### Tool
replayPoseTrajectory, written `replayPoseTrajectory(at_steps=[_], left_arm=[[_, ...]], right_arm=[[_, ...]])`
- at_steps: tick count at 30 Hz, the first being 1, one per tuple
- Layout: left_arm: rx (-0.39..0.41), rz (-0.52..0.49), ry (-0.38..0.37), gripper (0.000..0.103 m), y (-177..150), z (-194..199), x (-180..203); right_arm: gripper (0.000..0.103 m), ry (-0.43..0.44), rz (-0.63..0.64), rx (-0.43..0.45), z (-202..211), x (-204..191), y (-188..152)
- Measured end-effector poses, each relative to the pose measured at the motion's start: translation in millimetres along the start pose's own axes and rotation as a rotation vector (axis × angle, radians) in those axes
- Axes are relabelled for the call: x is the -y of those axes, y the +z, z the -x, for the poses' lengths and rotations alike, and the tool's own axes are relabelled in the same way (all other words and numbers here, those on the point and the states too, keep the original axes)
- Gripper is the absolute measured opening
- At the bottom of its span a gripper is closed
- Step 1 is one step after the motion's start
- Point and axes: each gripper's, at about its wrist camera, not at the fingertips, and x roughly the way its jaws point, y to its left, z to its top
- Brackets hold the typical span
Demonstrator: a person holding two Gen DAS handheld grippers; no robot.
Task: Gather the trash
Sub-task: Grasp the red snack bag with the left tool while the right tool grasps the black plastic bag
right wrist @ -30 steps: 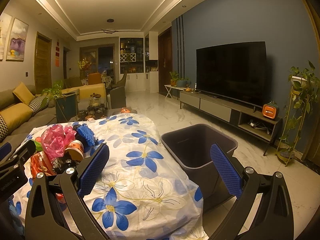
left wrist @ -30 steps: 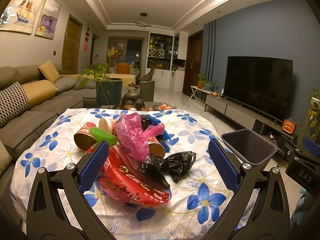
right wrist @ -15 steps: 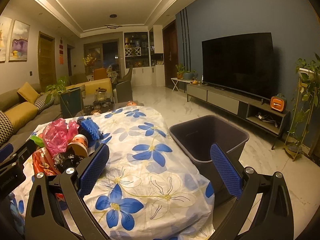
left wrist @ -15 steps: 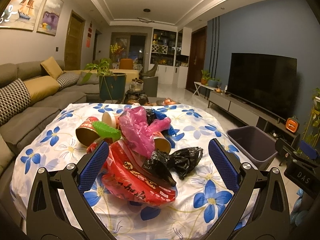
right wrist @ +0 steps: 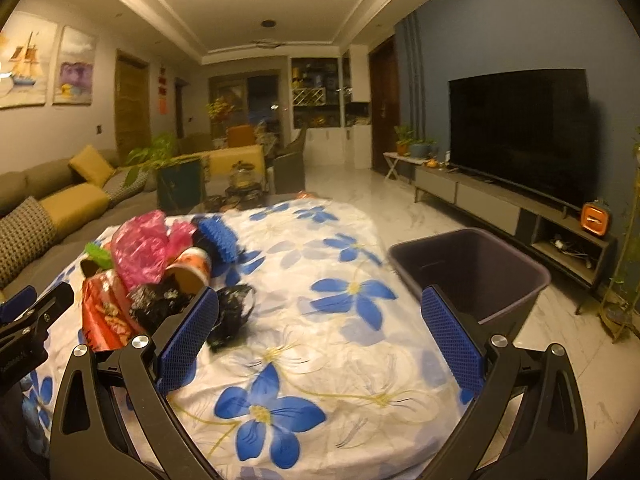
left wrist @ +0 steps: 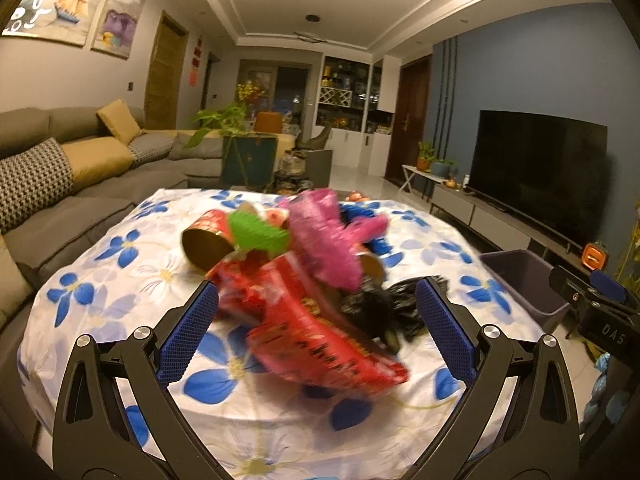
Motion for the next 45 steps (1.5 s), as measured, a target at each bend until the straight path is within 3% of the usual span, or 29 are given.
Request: replayPoseTrajectory(at_steps=[3, 10, 13, 15, 18, 21, 25, 28, 38, 45], left_arm=[[-0.009, 0.016, 0.02, 0.095, -5, -2, -11], [-0.075, 0.065, 0.019, 0.087, -11, -24, -23], [-0.118, 0.078, 0.001, 0.074, -13, -42, -22], [-0.166, 0.101, -0.026, 0.058, -16, -56, -24], [-0.217, 0.116, -0.062, 0.041, -23, -67, -25], [-0.233, 0.118, -0.075, 0.029, -27, -69, -26], [-0.247, 0.151, -0.106, 0.017, -29, -67, -33], [-0.229, 0.144, -0.106, 0.004, -28, -61, -35], [-0.19, 0.161, -0.109, 0.002, -24, -30, -55], [-0.204, 0.155, -0.101, 0.002, -26, -28, -62]], right_arm=[[0.098, 0.063, -0.021, -0.034, -9, -5, -4], [0.097, 0.089, 0.013, -0.049, -21, -25, -11], [0.097, 0.104, 0.026, -0.048, -28, -30, -12], [0.097, 0.111, 0.032, -0.05, -32, -31, -13], [0.097, 0.118, 0.051, -0.054, -36, -36, -14], [0.097, 0.139, 0.067, -0.057, -40, -42, -16], [0.087, 0.226, 0.09, -0.09, -49, -59, -18], [0.072, 0.277, 0.106, -0.121, -57, -73, -21], [0.057, 0.382, 0.135, -0.193, -83, -105, -37], [0.017, 0.397, 0.154, -0.216, -99, -114, -42]])
